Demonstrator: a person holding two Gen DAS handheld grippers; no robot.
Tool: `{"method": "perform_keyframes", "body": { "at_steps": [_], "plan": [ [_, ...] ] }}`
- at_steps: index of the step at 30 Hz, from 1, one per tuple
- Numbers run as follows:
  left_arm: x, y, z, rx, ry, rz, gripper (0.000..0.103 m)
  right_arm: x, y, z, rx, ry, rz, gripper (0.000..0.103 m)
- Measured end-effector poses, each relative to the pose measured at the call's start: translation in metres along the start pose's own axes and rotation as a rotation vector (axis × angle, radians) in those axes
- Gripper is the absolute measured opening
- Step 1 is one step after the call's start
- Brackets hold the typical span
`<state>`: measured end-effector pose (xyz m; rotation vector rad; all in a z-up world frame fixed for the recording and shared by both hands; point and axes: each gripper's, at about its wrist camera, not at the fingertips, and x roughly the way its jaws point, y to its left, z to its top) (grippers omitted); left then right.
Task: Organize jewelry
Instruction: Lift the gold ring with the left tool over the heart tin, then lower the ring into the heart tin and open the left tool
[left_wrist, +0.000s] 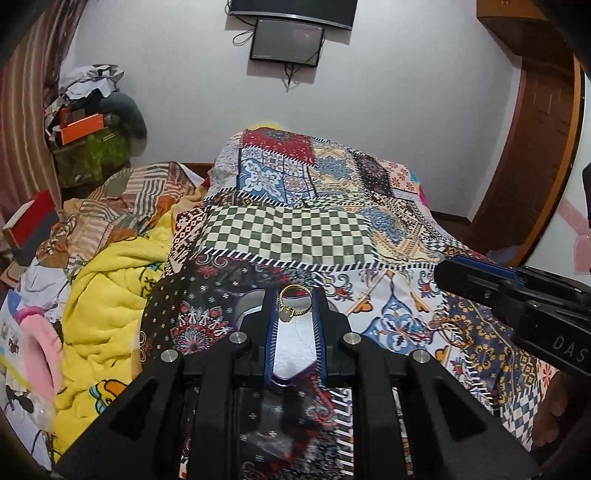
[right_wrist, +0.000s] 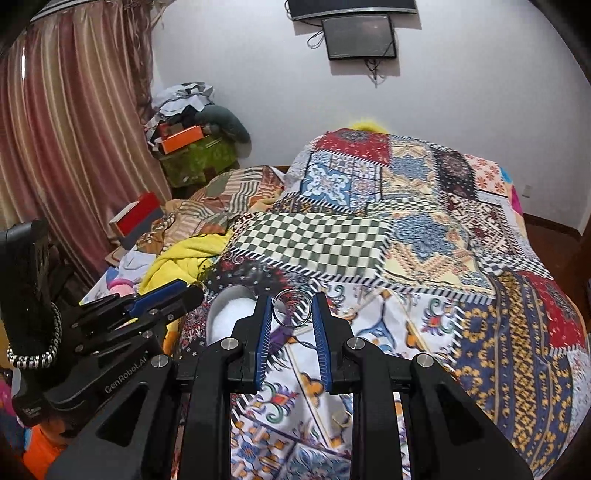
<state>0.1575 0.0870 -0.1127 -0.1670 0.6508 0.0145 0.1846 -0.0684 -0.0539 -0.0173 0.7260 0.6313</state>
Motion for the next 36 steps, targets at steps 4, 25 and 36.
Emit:
{"method": "perform_keyframes", "body": {
  "at_steps": [4,25,36],
  "plan": [
    [0.009,0.007,-0.002,-0.009,0.019,0.005,0.017,0.018,0.007,0.003,-0.003,0.023,0.029,0.02],
    [0.054,0.019,-0.012,-0.024,0.11,-0.012,0.017,0.077,0.016,0.006,-0.007,0.136,0.125,0.02],
    [0.057,0.023,-0.012,-0.042,0.134,-0.009,0.017,0.081,0.012,0.007,0.012,0.169,0.143,0.026]
  ]
}}
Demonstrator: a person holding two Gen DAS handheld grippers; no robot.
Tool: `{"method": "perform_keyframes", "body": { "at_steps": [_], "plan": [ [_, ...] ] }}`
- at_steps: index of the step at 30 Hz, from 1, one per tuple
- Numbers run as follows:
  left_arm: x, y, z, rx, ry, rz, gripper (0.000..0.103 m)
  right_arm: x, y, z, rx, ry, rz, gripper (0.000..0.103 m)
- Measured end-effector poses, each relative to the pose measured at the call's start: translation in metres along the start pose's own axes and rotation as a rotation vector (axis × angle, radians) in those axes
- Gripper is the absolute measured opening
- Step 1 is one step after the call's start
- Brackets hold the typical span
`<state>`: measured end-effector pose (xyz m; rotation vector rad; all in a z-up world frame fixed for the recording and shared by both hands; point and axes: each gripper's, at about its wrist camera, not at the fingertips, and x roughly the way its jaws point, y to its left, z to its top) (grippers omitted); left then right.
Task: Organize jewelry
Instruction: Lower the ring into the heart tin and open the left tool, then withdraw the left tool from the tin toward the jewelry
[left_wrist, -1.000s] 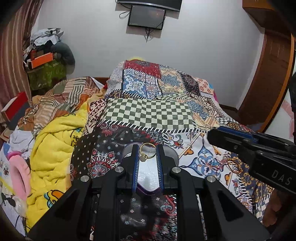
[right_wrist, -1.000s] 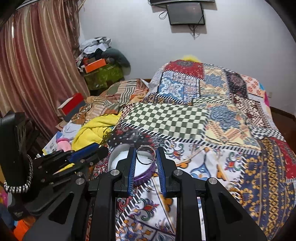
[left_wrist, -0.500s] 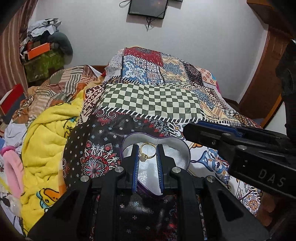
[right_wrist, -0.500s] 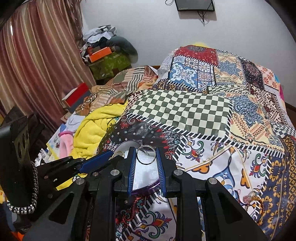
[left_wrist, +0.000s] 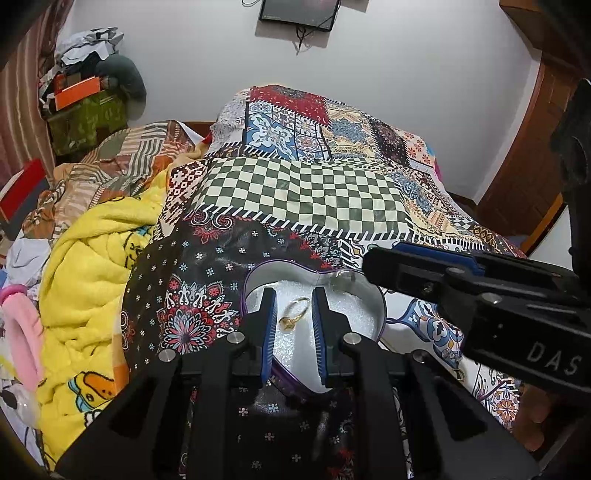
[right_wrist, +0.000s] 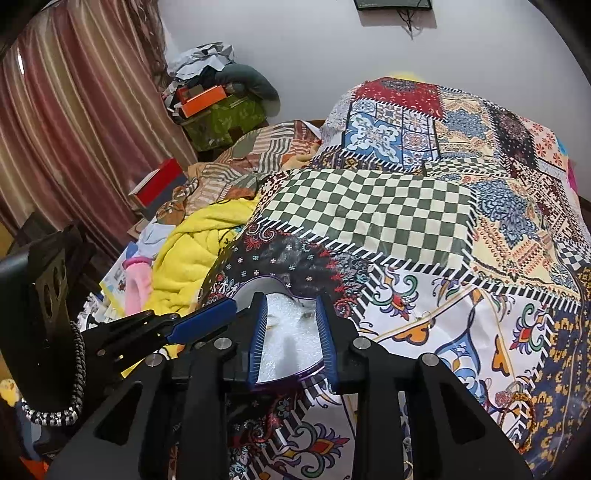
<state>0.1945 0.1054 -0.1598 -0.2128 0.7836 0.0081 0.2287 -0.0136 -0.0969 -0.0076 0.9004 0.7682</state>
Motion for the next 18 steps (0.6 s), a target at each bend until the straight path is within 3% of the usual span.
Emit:
{"method": "perform_keyframes", "body": {
  "at_steps": [18],
  "plan": [
    [-0.061,-0.022,0.006,0.041,-0.104,0.026,0.017,-0.063,-0.003,-0.005,0.01,-0.11,-0.095,0.026]
  ]
}}
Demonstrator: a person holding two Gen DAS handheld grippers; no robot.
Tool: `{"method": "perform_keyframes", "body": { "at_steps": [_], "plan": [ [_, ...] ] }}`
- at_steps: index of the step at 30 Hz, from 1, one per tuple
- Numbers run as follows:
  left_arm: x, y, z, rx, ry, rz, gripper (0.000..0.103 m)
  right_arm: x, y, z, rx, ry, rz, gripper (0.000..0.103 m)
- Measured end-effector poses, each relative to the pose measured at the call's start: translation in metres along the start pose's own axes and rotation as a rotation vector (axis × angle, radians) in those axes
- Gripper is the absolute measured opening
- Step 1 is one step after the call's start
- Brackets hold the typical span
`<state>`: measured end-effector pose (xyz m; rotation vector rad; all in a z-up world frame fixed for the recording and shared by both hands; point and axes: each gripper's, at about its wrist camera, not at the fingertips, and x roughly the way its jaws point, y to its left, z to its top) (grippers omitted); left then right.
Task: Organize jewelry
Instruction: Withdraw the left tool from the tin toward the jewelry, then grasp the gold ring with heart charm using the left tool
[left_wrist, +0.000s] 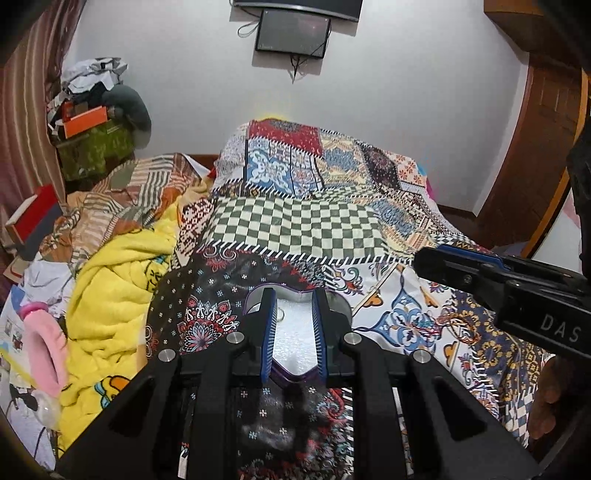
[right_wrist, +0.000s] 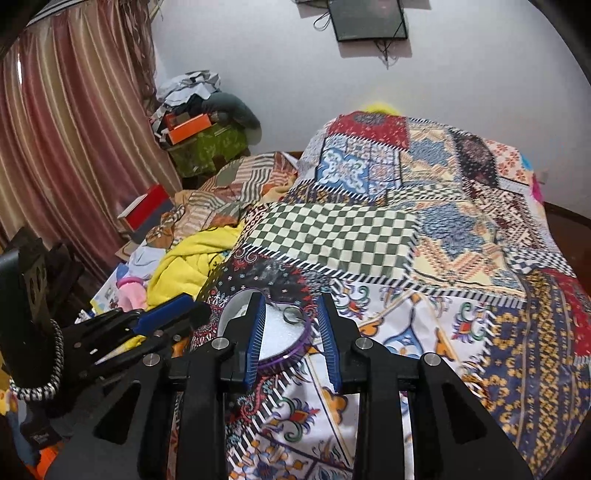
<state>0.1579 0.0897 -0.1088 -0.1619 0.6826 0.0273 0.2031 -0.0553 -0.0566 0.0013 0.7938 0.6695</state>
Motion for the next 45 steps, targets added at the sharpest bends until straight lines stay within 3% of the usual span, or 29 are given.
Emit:
{"method": "perform_keyframes", "body": {
  "at_steps": [7,15,19,28,42,45],
  "plan": [
    [-0.02,-0.015,0.001,0.026,-0.03,0.006,0.026,-0.025,-0.018,-0.01,0.041,-0.017,-0.065,0.026],
    [-0.019,-0.042,-0.003,0.07,-0.009,-0.022,0.036,-0.049,-0.049,-0.027,0.108,-0.021,-0.142,0.031],
    [-0.006,-0.061,-0.009,0.091,0.035,-0.058,0.036,-0.061,-0.063,-0.039,0.118,-0.021,-0.207,0.039],
    [0.029,-0.098,-0.033,0.16,0.157,-0.116,0.036,-0.066,-0.093,-0.065,0.157,0.039,-0.275,0.04],
    [0.073,-0.122,-0.073,0.203,0.339,-0.169,0.036,-0.06,-0.121,-0.094,0.22,0.11,-0.271,0.04],
    [0.075,-0.121,-0.075,0.191,0.337,-0.194,0.036,-0.057,-0.121,-0.095,0.219,0.119,-0.265,0.04]
  ]
}}
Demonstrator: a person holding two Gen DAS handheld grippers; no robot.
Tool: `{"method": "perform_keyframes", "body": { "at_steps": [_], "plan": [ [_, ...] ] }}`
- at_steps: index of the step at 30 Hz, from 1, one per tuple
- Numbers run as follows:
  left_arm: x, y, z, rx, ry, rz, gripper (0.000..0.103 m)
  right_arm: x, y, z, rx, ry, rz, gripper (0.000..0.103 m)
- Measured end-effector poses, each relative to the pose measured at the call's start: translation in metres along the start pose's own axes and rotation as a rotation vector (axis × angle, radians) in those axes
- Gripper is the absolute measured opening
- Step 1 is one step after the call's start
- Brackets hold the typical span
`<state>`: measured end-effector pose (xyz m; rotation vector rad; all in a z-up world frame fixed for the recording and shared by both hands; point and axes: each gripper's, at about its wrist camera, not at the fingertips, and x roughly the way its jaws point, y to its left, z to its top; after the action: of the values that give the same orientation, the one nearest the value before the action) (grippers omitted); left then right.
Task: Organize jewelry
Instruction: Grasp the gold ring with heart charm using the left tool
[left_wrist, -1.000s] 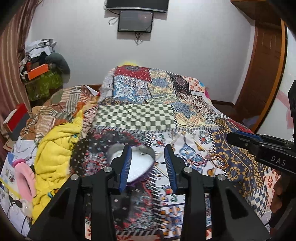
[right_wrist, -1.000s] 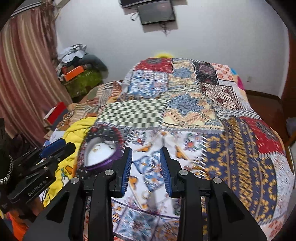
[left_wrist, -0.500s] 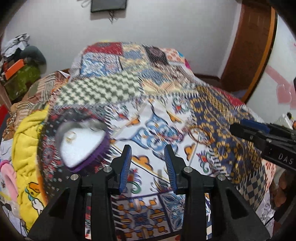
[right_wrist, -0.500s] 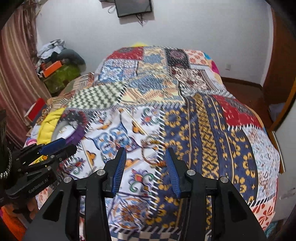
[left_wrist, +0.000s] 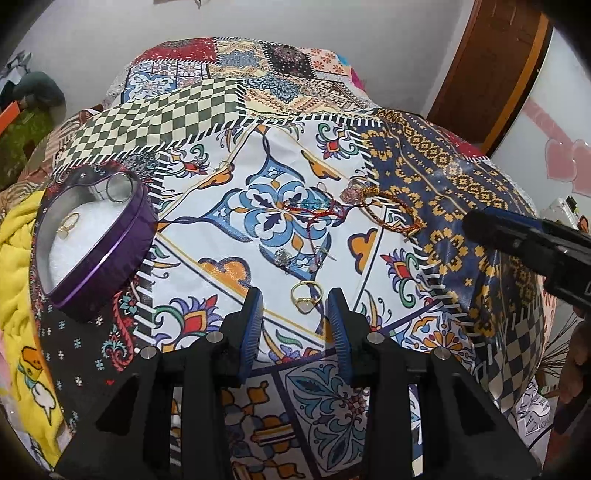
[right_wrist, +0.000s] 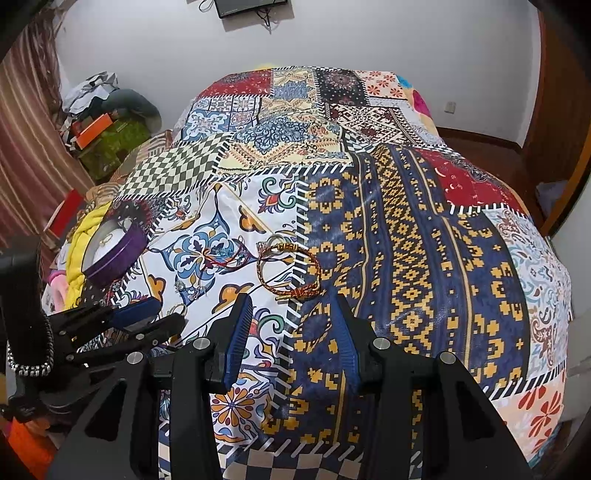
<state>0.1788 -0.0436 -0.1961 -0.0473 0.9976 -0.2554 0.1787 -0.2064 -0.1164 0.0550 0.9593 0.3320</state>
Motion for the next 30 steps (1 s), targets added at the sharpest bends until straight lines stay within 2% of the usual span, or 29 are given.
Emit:
{"method": "perform_keyframes", "body": {
  "at_steps": [3,5,9,14,24,30],
  "plan": [
    [0.003,-0.001,0.0,0.002,-0.001,-0.021,0.031,0.003,0.001,0.0,0.003,0.009,0.009,0.04],
    [0.005,-0.001,0.0,0.005,-0.004,-0.018,0.017,0.005,0.002,-0.001,0.004,0.015,0.017,0.04],
    [0.004,0.003,0.0,-0.015,-0.008,-0.044,0.017,0.007,0.008,0.0,-0.008,0.022,0.024,0.04],
    [-0.009,0.012,0.001,-0.036,-0.044,-0.019,0.016,0.011,0.02,0.002,-0.033,0.026,0.046,0.04],
    [-0.049,0.042,0.013,-0.078,-0.168,0.087,0.016,0.031,0.061,0.007,-0.122,0.058,0.089,0.04],
    [-0.061,0.056,0.018,-0.095,-0.208,0.115,0.016,0.043,0.08,0.013,-0.158,0.066,0.167,0.04]
  ]
}}
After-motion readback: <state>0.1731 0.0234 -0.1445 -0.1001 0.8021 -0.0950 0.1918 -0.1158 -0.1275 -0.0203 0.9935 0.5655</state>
